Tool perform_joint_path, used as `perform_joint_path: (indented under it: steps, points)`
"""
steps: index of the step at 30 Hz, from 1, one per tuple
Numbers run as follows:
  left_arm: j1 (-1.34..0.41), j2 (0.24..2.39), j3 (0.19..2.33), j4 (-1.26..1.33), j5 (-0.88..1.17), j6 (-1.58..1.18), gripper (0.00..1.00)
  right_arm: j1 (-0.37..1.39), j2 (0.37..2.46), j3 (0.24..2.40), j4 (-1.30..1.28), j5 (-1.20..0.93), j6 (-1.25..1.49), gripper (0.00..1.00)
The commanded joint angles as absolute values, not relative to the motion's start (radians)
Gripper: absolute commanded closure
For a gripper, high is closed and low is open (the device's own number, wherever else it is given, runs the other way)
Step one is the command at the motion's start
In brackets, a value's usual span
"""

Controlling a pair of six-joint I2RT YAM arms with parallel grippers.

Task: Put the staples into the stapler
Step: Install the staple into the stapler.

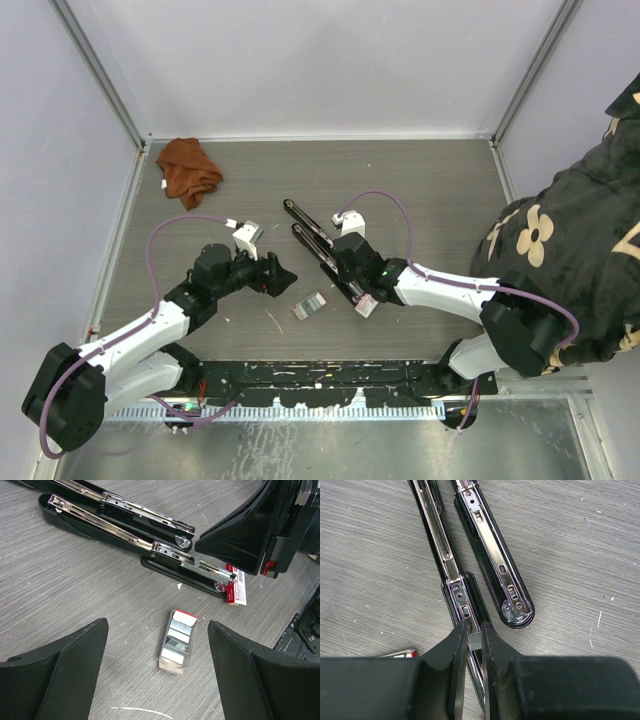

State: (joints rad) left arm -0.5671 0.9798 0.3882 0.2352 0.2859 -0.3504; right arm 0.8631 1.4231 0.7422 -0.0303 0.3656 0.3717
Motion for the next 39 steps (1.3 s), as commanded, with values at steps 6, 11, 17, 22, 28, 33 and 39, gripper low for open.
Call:
perform_joint_path:
  steps: [6,11,17,22,28,33,39]
  points:
    - [-0.562,0.968,0.390,0.296,0.275,-0.341,0.17,0.869,1.414,0.734,0.009,0.398,0.368,0.81]
    - [-0.563,0.971,0.390,0.299,0.277,-0.339,0.17,0.869,1.400,0.730,0.000,0.395,0.369,0.81]
    - [-0.563,0.976,0.390,0.302,0.277,-0.339,0.17,0.870,1.381,0.715,-0.004,0.388,0.376,0.81]
    - [-0.563,0.978,0.389,0.303,0.276,-0.338,0.18,0.870,1.381,0.708,-0.011,0.384,0.380,0.81]
    - [-0.563,0.979,0.388,0.304,0.277,-0.338,0.17,0.869,1.367,0.696,-0.012,0.378,0.385,0.81]
    - [-0.563,0.981,0.390,0.305,0.280,-0.339,0.18,0.870,1.356,0.681,-0.014,0.363,0.384,0.81]
    - [-0.563,0.981,0.389,0.305,0.282,-0.339,0.17,0.871,1.359,0.674,-0.010,0.348,0.379,0.81]
